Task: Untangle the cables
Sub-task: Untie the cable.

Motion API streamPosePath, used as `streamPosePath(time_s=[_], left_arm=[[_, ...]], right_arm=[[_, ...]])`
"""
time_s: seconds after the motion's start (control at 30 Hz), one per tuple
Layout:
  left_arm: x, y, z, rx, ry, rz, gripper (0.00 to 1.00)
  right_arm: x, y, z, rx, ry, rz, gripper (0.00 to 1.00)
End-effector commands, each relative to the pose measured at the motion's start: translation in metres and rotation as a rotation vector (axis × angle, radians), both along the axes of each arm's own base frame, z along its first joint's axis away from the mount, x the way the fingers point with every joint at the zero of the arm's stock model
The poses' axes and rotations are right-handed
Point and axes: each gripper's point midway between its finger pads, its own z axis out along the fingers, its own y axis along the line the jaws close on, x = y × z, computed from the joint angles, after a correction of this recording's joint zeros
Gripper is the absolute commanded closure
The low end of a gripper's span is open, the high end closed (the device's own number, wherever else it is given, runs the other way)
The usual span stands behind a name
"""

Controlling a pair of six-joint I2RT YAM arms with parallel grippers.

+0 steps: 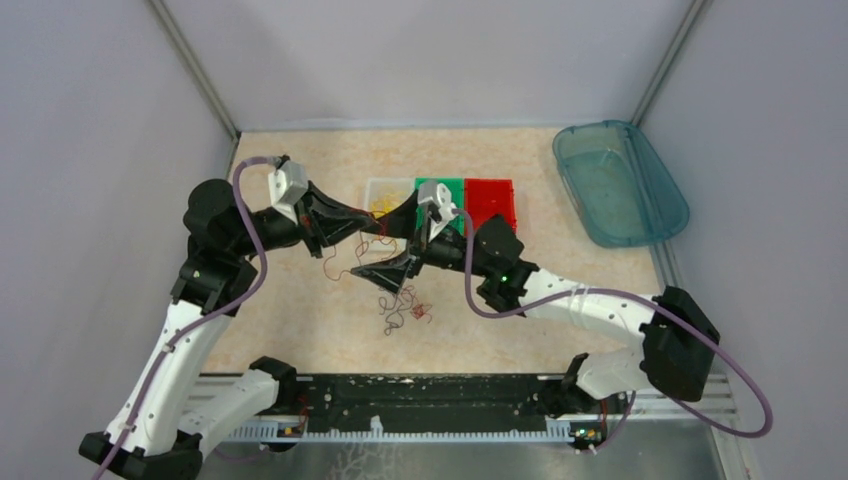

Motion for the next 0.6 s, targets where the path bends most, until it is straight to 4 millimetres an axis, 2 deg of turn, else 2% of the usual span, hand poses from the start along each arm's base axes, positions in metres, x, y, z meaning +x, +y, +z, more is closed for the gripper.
streamPosePath(time_s=[0.0,0.07,0.13,0.2,0.23,0.33,0.37,0.47,0.57], left_arm=[[-0.005,-0.001,0.007,-0.031,0.0,-0.014,1.0],[-0.005,0.0,0.006,-0.03,0.007,-0.011,0.99],[-0.006,0.0,0.005,-0.029,0.01,-0.005,0.85],[-0.004,0.002,0.009,-0.036,0.002,0.019,0.63],[-0.002,0.005,0.013,-0.035,-0.011,0.04,0.49],[0.007,0.009,0.016,-0.003,-0.05,0.094,0.05],[0.011,0.012,0.013,0.014,-0.047,0.122,0.02],[0.021,0.018,0.011,0.063,-0.069,0.181,0.01],[0.018,0.02,0.013,0.088,-0.093,0.176,0.01]], right_arm=[[-0.01,0.01,0.049,0.141,-0.081,0.044,0.16],[-0.007,0.012,0.052,0.168,-0.072,0.033,0.27],[-0.003,0.014,0.054,0.175,-0.067,0.023,0.45],[-0.002,0.018,0.049,0.15,-0.069,0.023,0.84],[0.0,0.018,0.045,0.134,-0.063,0.019,0.99],[0.009,0.011,0.036,0.099,-0.034,-0.046,1.0],[0.014,0.006,0.033,0.085,-0.028,-0.071,1.0],[0.039,-0.013,0.02,0.029,0.027,-0.151,1.0],[0.07,-0.04,0.005,-0.031,0.062,-0.252,1.0]])
